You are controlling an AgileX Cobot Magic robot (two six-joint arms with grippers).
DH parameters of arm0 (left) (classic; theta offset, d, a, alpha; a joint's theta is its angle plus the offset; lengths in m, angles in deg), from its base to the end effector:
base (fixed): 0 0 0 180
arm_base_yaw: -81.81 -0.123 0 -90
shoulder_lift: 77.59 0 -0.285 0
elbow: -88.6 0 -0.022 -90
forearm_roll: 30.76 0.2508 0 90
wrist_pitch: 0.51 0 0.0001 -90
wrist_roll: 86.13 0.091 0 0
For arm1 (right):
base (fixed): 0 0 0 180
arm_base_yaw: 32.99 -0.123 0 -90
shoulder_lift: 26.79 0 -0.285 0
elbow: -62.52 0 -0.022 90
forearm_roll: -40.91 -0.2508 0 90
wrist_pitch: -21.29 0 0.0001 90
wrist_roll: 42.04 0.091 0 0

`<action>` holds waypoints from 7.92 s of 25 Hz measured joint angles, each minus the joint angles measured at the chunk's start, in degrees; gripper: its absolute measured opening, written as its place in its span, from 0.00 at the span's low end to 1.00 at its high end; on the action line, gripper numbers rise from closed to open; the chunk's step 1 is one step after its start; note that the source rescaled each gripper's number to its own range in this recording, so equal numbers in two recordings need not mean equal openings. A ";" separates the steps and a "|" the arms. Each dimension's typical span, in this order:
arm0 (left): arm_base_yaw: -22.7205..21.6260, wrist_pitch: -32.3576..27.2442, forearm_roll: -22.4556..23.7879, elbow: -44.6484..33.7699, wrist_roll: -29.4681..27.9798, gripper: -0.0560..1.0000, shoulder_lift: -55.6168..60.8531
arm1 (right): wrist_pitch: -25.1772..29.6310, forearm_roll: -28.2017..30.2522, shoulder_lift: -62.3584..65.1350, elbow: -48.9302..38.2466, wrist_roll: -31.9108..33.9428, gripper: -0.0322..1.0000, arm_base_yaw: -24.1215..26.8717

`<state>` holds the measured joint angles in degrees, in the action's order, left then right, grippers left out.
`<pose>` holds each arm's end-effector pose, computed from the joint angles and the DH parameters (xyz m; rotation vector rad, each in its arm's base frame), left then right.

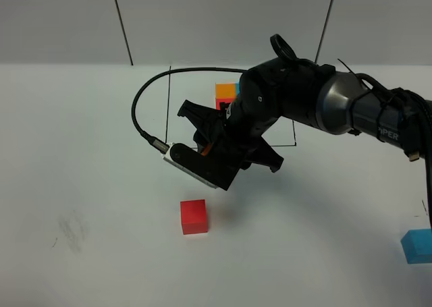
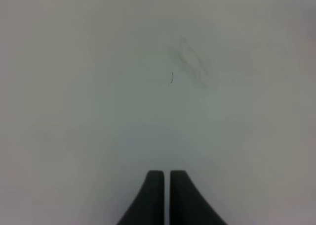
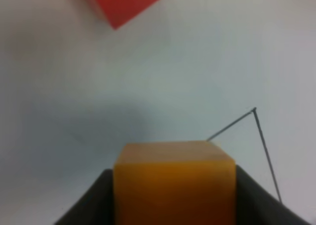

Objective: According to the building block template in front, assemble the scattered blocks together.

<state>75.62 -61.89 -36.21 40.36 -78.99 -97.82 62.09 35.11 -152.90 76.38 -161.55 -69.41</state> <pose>0.0281 -0.0046 0.2760 0.0114 2.2615 0.0050 0.3583 0.2718 0.1978 -2.6360 0.6464 -0.3453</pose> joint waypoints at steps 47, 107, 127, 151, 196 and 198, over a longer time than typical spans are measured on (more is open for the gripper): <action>0.00 0.00 0.00 0.00 0.00 0.06 0.00 | 20.89 6.51 -13.37 18.14 0.00 0.56 -5.45; 0.00 0.00 0.00 0.00 0.00 0.06 0.00 | 21.45 5.80 -17.37 18.59 0.00 0.56 -6.66; 0.00 0.00 0.00 0.00 0.00 0.06 0.00 | 20.59 5.80 -17.37 18.59 0.12 0.56 -6.66; 0.00 0.00 0.00 0.00 0.00 0.06 0.00 | 15.79 5.80 -15.88 18.54 7.36 0.88 -6.41; 0.00 0.00 0.00 0.00 0.00 0.06 0.00 | 20.86 24.40 -0.71 18.54 121.90 0.76 -1.47; 0.00 0.00 0.00 0.00 0.00 0.06 0.00 | 22.12 24.21 -0.64 18.54 122.11 0.75 -0.03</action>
<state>75.62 -61.89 -36.21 40.36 -78.99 -97.82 84.22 59.33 -153.54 94.92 -39.44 -69.43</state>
